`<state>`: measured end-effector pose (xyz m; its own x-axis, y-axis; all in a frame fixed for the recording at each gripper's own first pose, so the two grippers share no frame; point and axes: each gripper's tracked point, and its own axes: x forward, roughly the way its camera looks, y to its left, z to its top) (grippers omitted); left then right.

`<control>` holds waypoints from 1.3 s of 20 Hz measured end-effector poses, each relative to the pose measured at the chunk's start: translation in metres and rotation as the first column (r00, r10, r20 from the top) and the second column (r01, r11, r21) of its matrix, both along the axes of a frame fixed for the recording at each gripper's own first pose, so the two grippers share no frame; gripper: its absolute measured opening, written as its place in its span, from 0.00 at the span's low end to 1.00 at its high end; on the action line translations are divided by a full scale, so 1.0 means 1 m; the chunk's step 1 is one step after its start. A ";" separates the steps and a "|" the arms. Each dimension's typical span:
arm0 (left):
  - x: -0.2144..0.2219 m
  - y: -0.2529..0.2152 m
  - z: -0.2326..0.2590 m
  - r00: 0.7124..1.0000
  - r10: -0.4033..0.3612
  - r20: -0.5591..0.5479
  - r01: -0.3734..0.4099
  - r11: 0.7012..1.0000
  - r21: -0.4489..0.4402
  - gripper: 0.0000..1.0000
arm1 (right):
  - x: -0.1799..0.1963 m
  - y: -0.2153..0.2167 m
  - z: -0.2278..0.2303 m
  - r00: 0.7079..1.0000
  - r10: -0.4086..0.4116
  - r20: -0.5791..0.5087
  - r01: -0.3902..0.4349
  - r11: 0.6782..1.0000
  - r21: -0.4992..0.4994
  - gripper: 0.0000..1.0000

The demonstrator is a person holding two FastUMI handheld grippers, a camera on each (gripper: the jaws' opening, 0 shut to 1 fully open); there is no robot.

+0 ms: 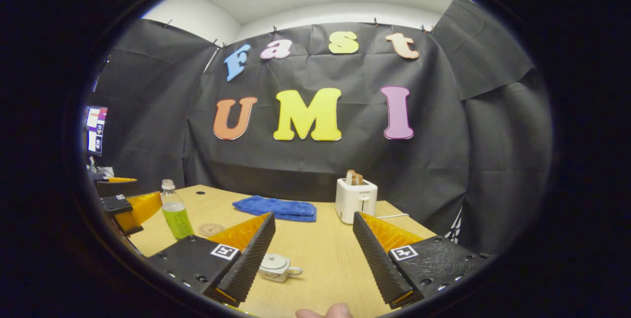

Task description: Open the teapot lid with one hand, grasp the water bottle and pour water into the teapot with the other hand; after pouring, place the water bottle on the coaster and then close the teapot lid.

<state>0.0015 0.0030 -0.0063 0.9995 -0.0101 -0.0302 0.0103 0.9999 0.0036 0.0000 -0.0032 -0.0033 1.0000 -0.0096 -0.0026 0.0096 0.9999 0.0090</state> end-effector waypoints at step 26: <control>0.002 0.044 -0.030 0.997 0.047 -0.060 -0.048 0.998 -0.026 0.98 | 0.086 0.073 -0.119 0.966 0.060 -0.250 -0.066 0.998 -0.018 0.91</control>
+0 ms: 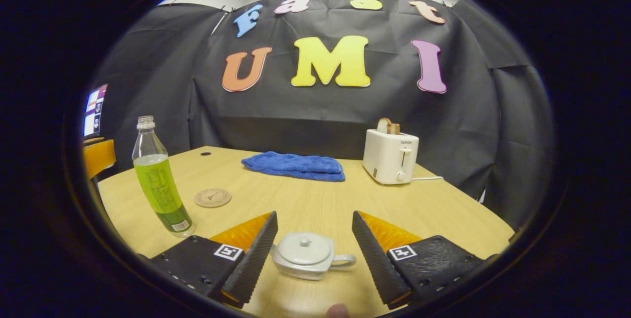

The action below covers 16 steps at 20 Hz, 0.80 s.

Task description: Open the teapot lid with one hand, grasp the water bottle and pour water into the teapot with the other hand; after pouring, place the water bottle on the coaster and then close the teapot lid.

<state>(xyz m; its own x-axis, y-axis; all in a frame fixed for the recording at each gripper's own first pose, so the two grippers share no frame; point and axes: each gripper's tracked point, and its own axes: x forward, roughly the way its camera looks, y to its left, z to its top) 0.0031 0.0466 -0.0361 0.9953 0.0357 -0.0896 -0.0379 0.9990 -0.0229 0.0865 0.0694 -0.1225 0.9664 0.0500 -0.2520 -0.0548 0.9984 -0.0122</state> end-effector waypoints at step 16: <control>0.002 0.010 -0.006 1.000 0.013 -0.008 -0.013 1.000 -0.006 0.97 | 0.006 0.007 -0.016 0.999 0.020 -0.038 -0.021 0.999 -0.036 0.00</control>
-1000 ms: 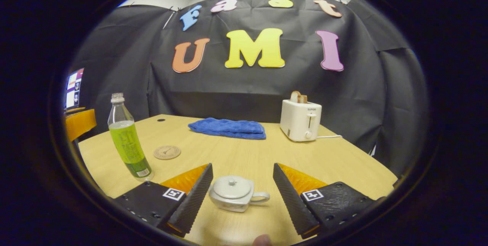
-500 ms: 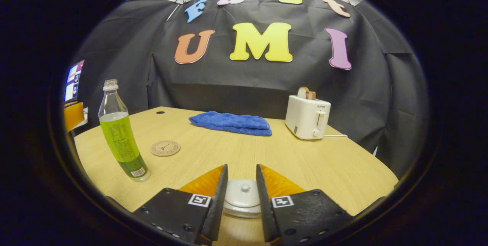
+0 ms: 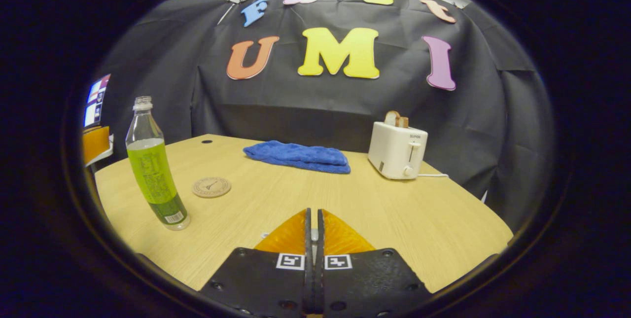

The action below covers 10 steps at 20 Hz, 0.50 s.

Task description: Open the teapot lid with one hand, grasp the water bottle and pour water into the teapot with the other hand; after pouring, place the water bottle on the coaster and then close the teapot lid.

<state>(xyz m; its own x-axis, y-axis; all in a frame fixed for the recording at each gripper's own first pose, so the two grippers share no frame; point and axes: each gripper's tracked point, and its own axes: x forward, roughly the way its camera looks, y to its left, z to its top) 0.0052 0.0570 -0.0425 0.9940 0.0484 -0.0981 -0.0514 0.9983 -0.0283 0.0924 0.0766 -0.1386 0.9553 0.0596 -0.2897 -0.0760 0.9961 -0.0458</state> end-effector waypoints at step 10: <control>0.008 -0.005 -0.015 0.999 -0.011 -0.032 0.011 1.000 -0.005 0.98 | 0.000 -0.004 0.026 0.998 0.037 0.041 -0.038 0.999 0.031 0.00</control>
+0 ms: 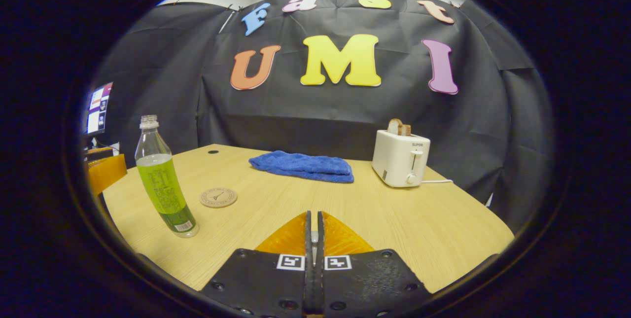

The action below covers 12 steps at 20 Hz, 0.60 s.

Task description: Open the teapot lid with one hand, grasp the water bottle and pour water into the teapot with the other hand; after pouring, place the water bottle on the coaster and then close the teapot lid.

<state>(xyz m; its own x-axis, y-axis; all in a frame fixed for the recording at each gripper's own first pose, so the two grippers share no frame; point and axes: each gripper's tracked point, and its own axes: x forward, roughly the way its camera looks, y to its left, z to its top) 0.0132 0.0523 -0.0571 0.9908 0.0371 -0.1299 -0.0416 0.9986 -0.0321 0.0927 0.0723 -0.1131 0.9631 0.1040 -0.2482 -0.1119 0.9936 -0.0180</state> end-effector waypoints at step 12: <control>0.016 -0.023 -0.030 0.997 -0.051 -0.061 0.049 0.998 -0.032 0.98 | -0.018 -0.022 0.030 0.999 0.023 0.039 -0.023 1.000 -0.016 0.00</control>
